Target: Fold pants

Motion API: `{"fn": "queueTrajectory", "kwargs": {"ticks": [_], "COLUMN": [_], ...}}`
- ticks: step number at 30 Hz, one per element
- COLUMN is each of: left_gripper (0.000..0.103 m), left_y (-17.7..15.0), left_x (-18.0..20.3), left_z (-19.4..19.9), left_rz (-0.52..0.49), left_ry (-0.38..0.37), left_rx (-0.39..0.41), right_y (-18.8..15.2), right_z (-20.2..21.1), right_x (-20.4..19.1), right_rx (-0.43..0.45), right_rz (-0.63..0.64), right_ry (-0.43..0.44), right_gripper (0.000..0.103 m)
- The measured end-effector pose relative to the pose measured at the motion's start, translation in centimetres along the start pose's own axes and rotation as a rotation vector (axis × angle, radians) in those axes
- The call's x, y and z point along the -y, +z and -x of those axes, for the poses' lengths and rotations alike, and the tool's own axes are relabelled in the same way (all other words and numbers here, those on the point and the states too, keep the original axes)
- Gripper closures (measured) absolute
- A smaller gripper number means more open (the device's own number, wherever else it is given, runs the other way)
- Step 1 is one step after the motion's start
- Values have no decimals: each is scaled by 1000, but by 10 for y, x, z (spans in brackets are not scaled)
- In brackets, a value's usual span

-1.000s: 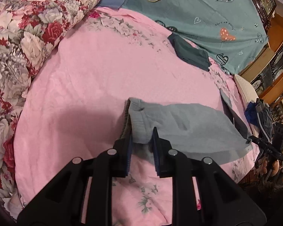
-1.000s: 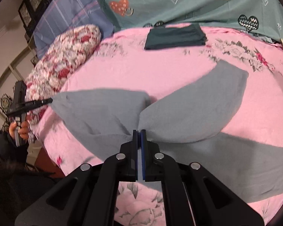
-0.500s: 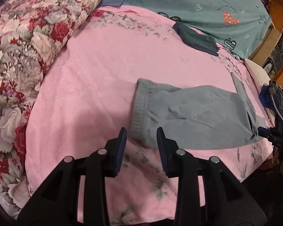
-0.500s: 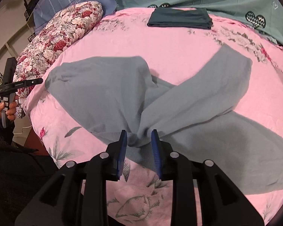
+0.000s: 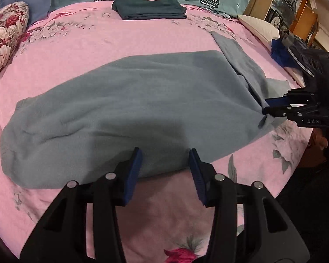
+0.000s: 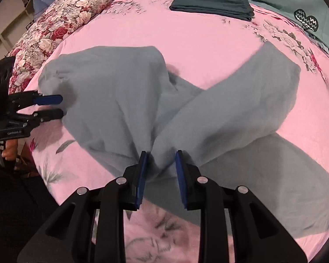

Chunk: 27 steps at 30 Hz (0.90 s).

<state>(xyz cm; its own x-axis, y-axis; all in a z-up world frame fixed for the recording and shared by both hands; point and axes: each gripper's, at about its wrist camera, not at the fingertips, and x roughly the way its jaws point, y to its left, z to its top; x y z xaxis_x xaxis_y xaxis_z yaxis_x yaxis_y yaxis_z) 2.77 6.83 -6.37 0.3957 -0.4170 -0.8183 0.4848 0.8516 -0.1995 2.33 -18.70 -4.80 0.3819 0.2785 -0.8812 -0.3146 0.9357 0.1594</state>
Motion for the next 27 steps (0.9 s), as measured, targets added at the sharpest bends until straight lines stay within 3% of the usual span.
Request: {"fn": "queueTrajectory", "kwargs": {"ticks": [2, 4, 7, 10, 14, 17, 22, 26, 27], "left_gripper": [59, 59, 57, 57, 57, 58, 58, 58, 58], "left_y": [7, 17, 34, 50, 63, 68, 71, 68, 67], "left_x": [8, 30, 73, 114, 151, 160, 162, 161, 159], "left_z": [10, 20, 22, 4, -28, -42, -56, -64, -65], "left_rz": [-11, -74, -157, -208, -224, -224, -216, -221, -217], "left_ry": [-20, -24, -97, -164, -219, -234, -249, -285, -291], "left_rx": [27, 60, 80, 70, 33, 9, -33, -67, -74], "right_y": [8, 27, 70, 121, 176, 199, 217, 217, 217], "right_z": [22, 46, 69, 60, 13, -23, -71, -89, -88], "right_x": [10, 27, 68, 111, 162, 181, 194, 202, 204], "right_rx": [68, 130, 173, 147, 49, 6, -73, -125, -124], "right_rz": [-16, -32, -104, -157, -262, -323, -347, -357, -363], "right_ry": [21, -31, -90, -176, -235, -257, -365, -395, -394], "right_gripper": [76, 76, 69, 67, 67, 67, 67, 82, 92]}}
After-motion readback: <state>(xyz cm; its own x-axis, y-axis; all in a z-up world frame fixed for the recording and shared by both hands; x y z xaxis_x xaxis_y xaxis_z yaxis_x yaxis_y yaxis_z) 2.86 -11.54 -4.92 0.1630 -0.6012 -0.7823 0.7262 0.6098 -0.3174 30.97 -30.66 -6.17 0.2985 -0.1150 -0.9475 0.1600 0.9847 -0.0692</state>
